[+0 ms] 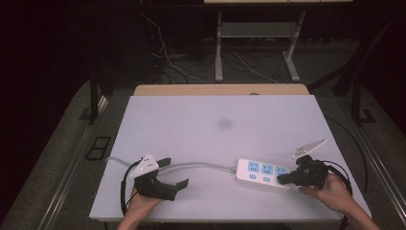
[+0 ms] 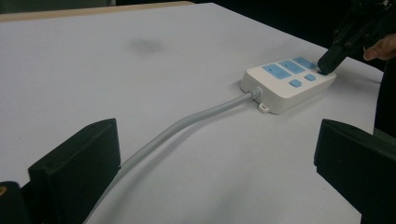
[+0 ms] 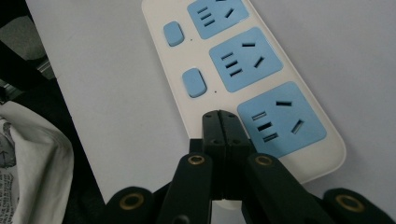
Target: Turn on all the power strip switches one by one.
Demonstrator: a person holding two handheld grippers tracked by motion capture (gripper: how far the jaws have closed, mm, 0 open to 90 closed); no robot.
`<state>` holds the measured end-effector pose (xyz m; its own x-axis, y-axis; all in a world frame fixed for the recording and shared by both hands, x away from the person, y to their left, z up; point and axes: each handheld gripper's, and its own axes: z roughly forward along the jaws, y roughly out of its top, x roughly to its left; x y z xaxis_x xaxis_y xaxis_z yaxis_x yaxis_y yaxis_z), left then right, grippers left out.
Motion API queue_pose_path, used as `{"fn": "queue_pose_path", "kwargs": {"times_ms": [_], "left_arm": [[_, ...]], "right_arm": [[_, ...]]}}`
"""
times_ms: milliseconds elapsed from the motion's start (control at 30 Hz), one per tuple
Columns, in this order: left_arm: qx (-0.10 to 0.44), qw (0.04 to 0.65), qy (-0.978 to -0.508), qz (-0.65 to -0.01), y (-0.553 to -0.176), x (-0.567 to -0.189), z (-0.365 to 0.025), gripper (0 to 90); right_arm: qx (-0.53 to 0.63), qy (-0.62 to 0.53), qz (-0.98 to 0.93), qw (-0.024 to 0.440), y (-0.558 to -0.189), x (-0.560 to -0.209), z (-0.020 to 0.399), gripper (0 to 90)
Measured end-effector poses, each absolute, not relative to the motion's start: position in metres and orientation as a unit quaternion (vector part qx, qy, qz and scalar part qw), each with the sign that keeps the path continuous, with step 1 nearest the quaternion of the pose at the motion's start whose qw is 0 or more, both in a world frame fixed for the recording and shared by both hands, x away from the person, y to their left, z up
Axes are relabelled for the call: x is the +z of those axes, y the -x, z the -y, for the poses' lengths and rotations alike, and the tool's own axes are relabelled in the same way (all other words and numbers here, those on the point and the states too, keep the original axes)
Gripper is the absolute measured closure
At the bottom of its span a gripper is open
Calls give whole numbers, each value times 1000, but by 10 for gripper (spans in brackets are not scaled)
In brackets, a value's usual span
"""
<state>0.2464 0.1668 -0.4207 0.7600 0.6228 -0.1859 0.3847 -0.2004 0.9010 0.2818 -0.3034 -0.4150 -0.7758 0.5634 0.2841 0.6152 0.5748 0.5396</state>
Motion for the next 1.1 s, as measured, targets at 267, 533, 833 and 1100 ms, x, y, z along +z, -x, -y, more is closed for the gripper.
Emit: {"fn": "queue_pose_path", "kwargs": {"times_ms": [267, 533, 833, 1100], "left_arm": [[110, 541, -765, -331, -247, -421, -168, 0], [111, 542, -765, -330, -247, -421, -168, 0], [110, 542, -764, -331, -247, -421, -169, 0], [111, 543, -764, -331, -247, -420, -169, 0]], "right_arm": [[-323, 339, 882, 43, -281, -415, 304, 900], [-329, 341, 879, 48, -280, -415, 305, 900], [-318, 333, 887, 42, -279, -409, 299, 900], [-324, 323, 888, 37, -281, -396, 297, 900]]}}
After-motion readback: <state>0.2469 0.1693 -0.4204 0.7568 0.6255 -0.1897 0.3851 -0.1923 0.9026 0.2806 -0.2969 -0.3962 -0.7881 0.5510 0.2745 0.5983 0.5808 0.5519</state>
